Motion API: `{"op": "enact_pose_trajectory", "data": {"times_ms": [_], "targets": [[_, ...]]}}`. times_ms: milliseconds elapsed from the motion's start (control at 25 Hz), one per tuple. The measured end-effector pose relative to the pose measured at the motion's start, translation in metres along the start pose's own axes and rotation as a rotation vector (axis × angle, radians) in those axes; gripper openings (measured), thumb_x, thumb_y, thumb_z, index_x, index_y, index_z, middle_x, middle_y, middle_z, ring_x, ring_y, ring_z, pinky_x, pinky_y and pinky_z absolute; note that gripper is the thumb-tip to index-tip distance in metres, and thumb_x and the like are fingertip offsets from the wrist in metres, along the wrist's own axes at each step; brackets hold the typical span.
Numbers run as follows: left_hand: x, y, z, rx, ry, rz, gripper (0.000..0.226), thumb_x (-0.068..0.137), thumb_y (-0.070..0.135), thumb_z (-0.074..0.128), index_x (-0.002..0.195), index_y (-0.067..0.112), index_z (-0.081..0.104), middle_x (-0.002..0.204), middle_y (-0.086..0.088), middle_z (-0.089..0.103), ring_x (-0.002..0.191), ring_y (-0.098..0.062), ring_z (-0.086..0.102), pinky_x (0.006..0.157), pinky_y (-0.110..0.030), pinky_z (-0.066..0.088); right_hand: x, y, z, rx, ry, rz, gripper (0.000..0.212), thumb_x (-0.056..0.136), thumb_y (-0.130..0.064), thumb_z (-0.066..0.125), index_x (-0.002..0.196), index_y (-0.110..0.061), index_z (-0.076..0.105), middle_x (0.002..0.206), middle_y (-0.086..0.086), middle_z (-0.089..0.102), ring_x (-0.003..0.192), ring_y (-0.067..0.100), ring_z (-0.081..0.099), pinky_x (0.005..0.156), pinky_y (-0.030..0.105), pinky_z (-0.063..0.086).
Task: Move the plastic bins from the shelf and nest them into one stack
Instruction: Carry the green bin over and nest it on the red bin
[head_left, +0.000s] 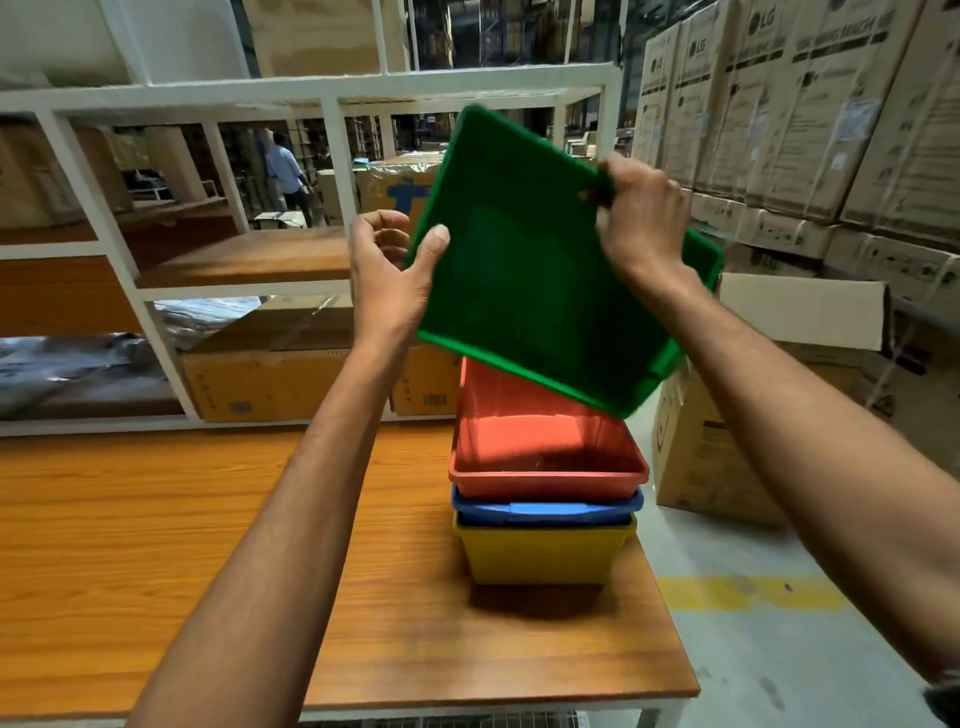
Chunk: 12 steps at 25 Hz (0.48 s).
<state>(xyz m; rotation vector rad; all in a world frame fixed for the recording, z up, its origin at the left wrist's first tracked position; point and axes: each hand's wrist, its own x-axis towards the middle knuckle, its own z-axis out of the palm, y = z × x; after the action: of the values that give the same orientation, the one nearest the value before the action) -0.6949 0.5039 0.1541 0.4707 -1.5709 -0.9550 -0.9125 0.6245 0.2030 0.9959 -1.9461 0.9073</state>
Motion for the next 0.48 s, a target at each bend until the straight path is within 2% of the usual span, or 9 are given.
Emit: {"op": "enact_pose_trajectory", "data": {"times_ms": [120, 200, 280, 360, 440, 480], "targets": [[0.009, 0.000, 0.003, 0.092, 0.157, 0.070, 0.058, 0.088, 0.039, 0.077, 0.129, 0.021, 0.040, 0.133, -0.006, 0.040, 0.124, -0.014, 0.046, 0.096, -0.009, 0.045, 0.001, 0.006, -0.012, -0.066, 0.079, 0.157, 0.021, 0.099, -0.023, 0.057, 0.116, -0.022, 0.069, 0.106, 0.009, 0.076, 0.100, 0.031, 0.072, 0.077, 0.036, 0.051], [0.009, -0.007, 0.011, 0.061, 0.154, 0.002, 0.064, 0.090, 0.037, 0.076, 0.135, 0.017, 0.036, 0.137, -0.007, 0.037, 0.125, -0.016, 0.046, 0.102, -0.019, 0.047, -0.004, 0.006, -0.018, -0.028, 0.086, 0.249, 0.024, 0.097, -0.028, 0.058, 0.118, -0.023, 0.069, 0.111, 0.009, 0.076, 0.104, 0.032, 0.071, 0.078, 0.035, 0.051], [0.001, -0.011, 0.022, 0.011, 0.033, -0.067, 0.050, 0.096, 0.037, 0.069, 0.135, 0.016, 0.045, 0.132, -0.005, 0.051, 0.112, -0.009, 0.057, 0.093, -0.023, 0.055, -0.011, 0.010, -0.014, 0.087, 0.062, 0.414, 0.026, 0.094, -0.036, 0.064, 0.116, -0.023, 0.071, 0.114, 0.005, 0.076, 0.107, 0.029, 0.070, 0.076, 0.030, 0.044], [-0.004, -0.017, 0.028, 0.004, -0.028, -0.032, 0.028, 0.100, 0.030, 0.064, 0.125, 0.019, 0.058, 0.119, 0.000, 0.065, 0.104, -0.007, 0.064, 0.088, -0.024, 0.058, -0.018, 0.017, -0.008, 0.249, -0.043, 0.582, 0.025, 0.086, -0.039, 0.069, 0.105, -0.023, 0.074, 0.107, 0.000, 0.077, 0.101, 0.025, 0.072, 0.078, 0.027, 0.048], [0.002, -0.021, 0.025, -0.011, -0.050, -0.051, 0.019, 0.100, 0.026, 0.064, 0.119, 0.021, 0.064, 0.113, 0.001, 0.070, 0.104, -0.012, 0.068, 0.088, -0.025, 0.058, -0.023, 0.024, -0.005, 0.539, -0.202, 0.691, 0.007, 0.085, -0.025, 0.073, 0.092, -0.022, 0.074, 0.101, 0.000, 0.077, 0.091, 0.018, 0.072, 0.077, 0.031, 0.059], [0.007, -0.023, 0.024, -0.035, -0.070, -0.111, 0.017, 0.099, 0.026, 0.065, 0.116, 0.020, 0.066, 0.111, -0.002, 0.072, 0.103, -0.016, 0.070, 0.088, -0.028, 0.060, -0.026, 0.026, -0.007, 0.686, -0.289, 0.752, 0.010, 0.089, -0.014, 0.072, 0.095, -0.021, 0.073, 0.102, 0.002, 0.076, 0.090, 0.015, 0.071, 0.070, 0.030, 0.061]]}}
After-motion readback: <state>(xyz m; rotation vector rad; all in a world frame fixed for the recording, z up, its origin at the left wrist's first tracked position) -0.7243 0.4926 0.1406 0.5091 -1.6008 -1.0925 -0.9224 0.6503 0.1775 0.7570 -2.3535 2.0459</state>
